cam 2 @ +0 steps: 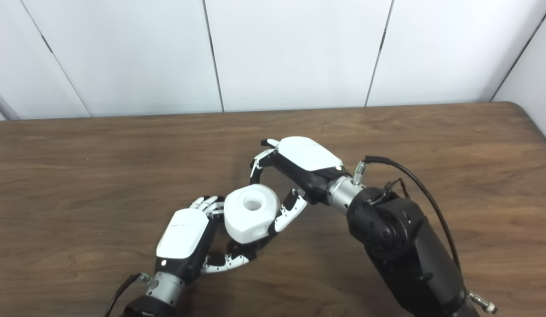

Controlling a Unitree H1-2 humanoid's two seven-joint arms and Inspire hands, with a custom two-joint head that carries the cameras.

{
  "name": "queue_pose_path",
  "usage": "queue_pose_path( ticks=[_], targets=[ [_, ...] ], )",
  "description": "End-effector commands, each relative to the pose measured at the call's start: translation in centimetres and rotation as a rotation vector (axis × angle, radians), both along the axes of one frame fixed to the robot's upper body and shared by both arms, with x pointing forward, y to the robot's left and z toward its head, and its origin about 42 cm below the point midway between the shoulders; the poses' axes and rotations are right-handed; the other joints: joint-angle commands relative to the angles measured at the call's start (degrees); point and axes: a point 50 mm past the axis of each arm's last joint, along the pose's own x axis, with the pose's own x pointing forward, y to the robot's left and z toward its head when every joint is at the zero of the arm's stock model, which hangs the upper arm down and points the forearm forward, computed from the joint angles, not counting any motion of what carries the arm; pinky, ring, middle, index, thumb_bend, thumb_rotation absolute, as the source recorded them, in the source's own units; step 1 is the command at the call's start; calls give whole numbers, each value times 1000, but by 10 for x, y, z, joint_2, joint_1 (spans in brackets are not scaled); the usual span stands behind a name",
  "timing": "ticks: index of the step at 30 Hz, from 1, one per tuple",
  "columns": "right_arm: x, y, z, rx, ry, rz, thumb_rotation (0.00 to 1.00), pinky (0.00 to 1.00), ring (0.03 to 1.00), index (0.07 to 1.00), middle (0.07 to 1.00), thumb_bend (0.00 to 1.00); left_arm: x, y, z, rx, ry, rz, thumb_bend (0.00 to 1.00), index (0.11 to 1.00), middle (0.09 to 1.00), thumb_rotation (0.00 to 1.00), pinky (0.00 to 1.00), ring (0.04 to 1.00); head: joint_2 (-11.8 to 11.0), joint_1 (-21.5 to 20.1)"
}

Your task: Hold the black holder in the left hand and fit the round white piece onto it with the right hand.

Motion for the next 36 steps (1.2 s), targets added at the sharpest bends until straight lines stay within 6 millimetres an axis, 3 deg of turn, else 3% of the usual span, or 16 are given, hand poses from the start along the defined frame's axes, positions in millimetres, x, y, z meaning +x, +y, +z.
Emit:
queue_pose_path(
  ticks=[1,7,8,10,11,20,36],
  targets=[
    [1,2,6,1,-49,4,138,923,965,485,793,525,-2,-6,1,15,12,-23,520,487,788,46,921,881,1,0],
    [2,2,5,-28,-44,5,148,924,973,490,808,525,-2,-6,0,10,8,-24,520,486,785,45,917,878,-1,0],
    [2,1,5,-33,-44,4,207,916,971,550,813,800,-2,-6,1,10,9,-24,520,487,786,45,919,880,-1,0],
    [3,1,4,-49,-42,8,267,911,972,595,821,957,-2,-7,1,15,9,-25,520,487,788,46,920,882,0,1],
    [3,0,4,-51,-38,9,287,912,973,606,825,979,-2,-7,1,17,8,-26,520,487,789,46,920,883,0,1],
    [3,-1,4,-74,-24,23,397,929,979,646,849,1000,-2,-6,1,19,10,-26,520,487,789,46,923,883,-1,0],
    [4,-8,10,-67,-13,-1,418,956,994,717,885,1000,0,-5,-2,28,15,-26,520,487,791,45,924,885,-3,-1]
  ],
)
